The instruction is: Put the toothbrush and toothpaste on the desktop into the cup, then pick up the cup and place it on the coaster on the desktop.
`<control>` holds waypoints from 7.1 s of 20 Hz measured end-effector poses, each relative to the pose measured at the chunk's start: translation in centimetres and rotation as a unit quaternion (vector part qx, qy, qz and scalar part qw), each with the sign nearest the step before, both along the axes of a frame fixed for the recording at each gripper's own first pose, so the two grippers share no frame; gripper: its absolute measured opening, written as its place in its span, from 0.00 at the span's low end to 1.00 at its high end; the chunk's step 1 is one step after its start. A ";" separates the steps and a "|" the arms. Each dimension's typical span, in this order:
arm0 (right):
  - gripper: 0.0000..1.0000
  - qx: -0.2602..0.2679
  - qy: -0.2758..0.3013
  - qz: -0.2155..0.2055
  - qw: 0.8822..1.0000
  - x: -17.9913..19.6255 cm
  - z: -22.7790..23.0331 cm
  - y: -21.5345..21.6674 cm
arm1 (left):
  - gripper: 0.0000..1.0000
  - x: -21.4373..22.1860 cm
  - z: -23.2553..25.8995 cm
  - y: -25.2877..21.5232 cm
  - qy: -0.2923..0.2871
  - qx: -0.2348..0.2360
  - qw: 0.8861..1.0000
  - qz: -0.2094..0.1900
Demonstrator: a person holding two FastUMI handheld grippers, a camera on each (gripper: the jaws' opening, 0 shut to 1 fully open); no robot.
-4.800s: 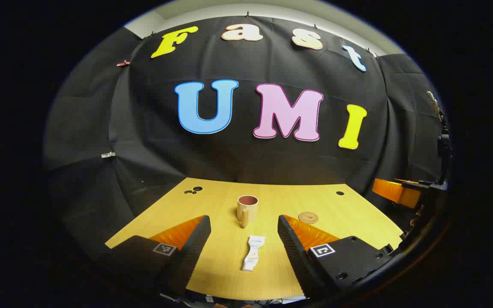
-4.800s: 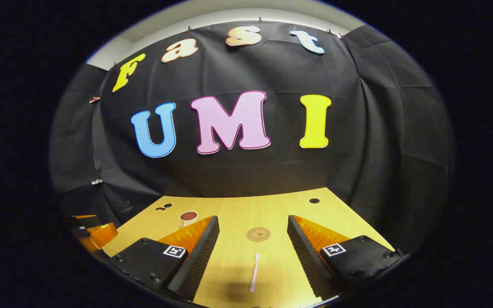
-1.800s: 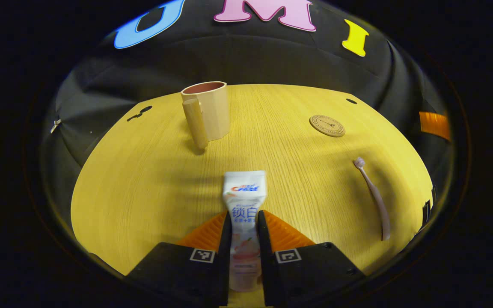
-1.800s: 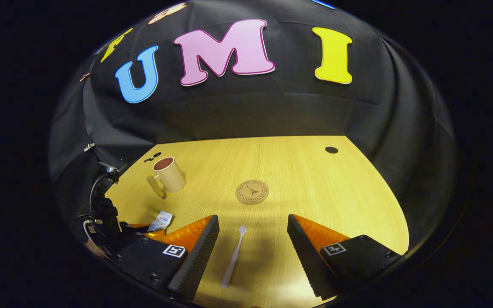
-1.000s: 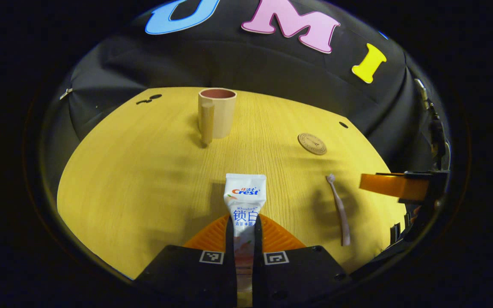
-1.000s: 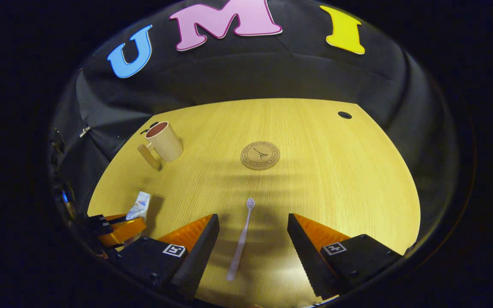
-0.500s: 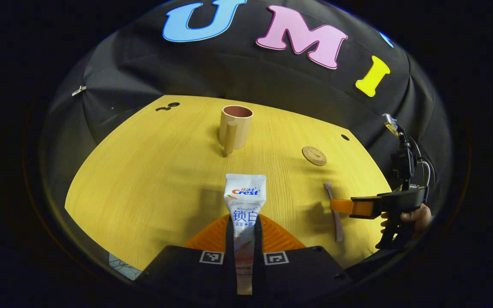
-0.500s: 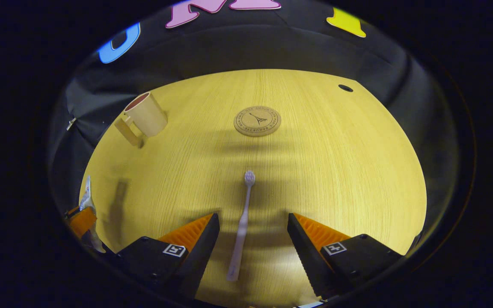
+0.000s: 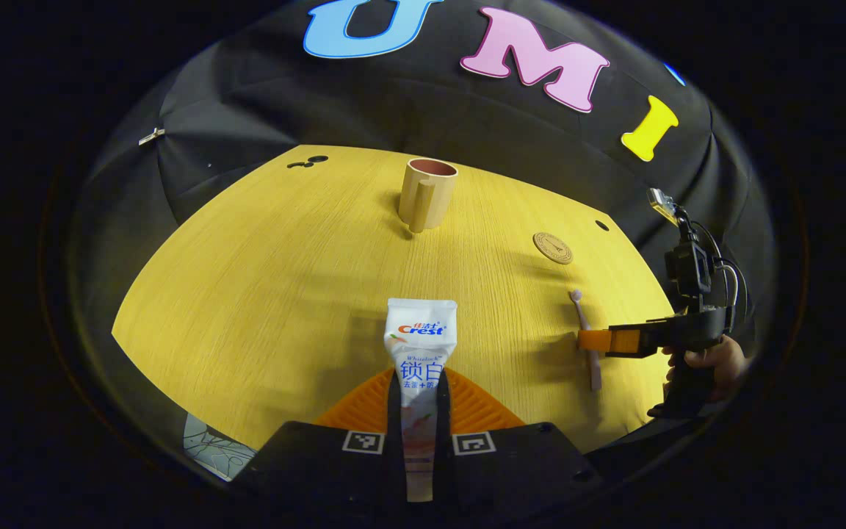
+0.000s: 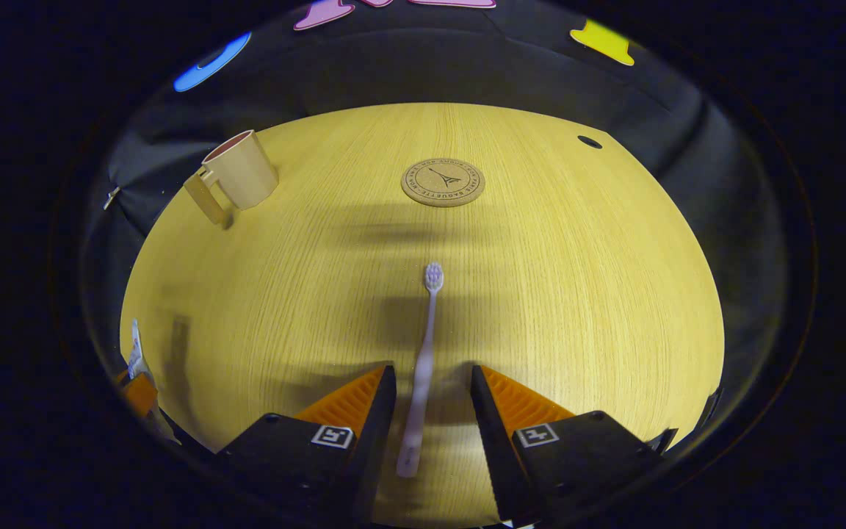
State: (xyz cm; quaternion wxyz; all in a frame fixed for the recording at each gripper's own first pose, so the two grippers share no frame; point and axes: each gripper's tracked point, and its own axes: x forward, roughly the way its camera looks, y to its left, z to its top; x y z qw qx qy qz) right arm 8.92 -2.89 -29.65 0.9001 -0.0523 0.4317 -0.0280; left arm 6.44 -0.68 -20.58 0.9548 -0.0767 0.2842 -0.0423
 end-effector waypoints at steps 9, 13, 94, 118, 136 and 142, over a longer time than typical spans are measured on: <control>0.07 0.018 0.021 0.052 0.998 -1.0 -0.1 1.1 | 0.19 -1.1 -0.2 -0.7 -0.006 -0.001 1.000 -0.022; 0.05 0.034 0.037 0.110 0.993 -1.4 0.0 1.2 | 0.19 -0.7 -0.2 -0.9 -0.002 -0.015 1.000 -0.016; 0.05 0.183 -0.276 0.253 0.909 20.5 22.8 23.9 | 1.00 7.5 12.1 9.7 -0.219 -0.030 0.961 0.166; 0.14 0.174 -0.337 0.303 0.874 23.9 12.2 27.2 | 0.98 10.8 8.0 10.0 -0.194 -0.034 0.968 0.154; 0.98 0.096 -0.292 0.174 0.936 18.4 13.2 4.4 | 0.98 17.8 9.2 3.6 -0.119 0.042 0.992 -0.025; 0.98 0.071 -0.285 0.112 0.949 16.4 13.6 -3.5 | 0.98 21.1 7.4 1.8 -0.046 0.061 0.995 -0.060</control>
